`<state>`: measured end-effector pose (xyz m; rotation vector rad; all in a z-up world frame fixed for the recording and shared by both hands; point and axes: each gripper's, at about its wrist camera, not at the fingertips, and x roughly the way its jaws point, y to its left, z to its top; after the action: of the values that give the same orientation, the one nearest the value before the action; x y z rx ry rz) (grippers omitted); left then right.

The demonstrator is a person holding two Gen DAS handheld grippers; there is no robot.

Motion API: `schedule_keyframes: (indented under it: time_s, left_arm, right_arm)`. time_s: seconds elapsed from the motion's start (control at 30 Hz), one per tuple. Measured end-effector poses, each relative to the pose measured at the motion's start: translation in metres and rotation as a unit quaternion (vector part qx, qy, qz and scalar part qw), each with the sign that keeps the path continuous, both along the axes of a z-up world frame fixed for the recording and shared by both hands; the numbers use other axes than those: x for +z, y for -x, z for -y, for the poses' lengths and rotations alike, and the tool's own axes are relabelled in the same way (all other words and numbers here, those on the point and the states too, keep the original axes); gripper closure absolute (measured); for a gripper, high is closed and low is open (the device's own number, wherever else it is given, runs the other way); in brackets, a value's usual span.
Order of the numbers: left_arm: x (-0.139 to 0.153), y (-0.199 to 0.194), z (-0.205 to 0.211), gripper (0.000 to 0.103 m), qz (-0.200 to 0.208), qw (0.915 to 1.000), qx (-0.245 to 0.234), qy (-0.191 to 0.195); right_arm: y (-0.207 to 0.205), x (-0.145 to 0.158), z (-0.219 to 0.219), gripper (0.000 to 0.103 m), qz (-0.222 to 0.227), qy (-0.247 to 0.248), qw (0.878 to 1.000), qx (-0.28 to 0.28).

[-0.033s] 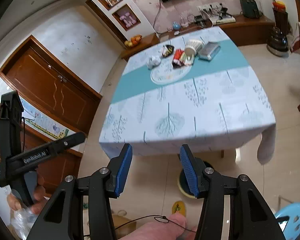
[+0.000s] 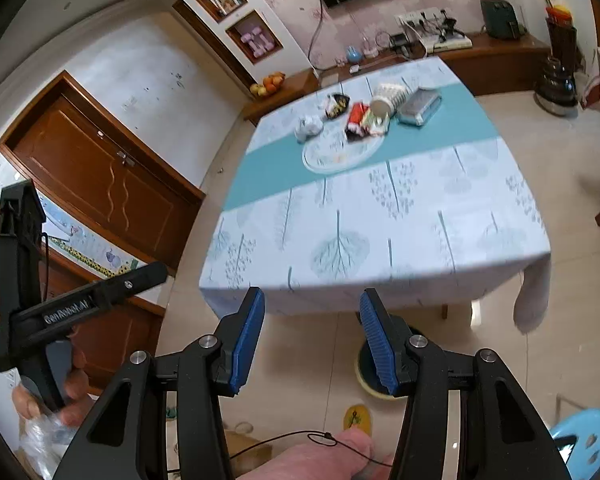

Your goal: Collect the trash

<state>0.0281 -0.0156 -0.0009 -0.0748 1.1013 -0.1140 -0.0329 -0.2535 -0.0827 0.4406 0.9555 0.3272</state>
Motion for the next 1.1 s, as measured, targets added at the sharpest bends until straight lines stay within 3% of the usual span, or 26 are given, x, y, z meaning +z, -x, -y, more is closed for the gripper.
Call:
schedule_keyframes:
  time_s: [0.23, 0.53, 0.8, 1.1]
  left_arm:
    - [0.029, -0.04, -0.004, 0.04, 0.029, 0.9994, 0.011, -0.012]
    - [0.016, -0.158, -0.026, 0.04, 0.032, 0.9994, -0.01, -0.011]
    - [-0.035, -0.316, -0.038, 0.04, -0.014, 0.9974, -0.07, -0.007]
    - [-0.135, -0.468, -0.043, 0.04, -0.072, 0.9925, -0.098, 0.01]
  right_arm:
    - [-0.045, 0.03, 0.004, 0.052, 0.025, 0.015, 1.0, 0.002]
    - [-0.143, 0.039, -0.014, 0.052, 0.025, 0.031, 0.999, -0.007]
    - [-0.285, 0.019, -0.047, 0.052, -0.014, 0.035, 0.998, -0.052]
    - [-0.452, -0.049, -0.078, 0.052, -0.049, 0.048, 0.993, -0.096]
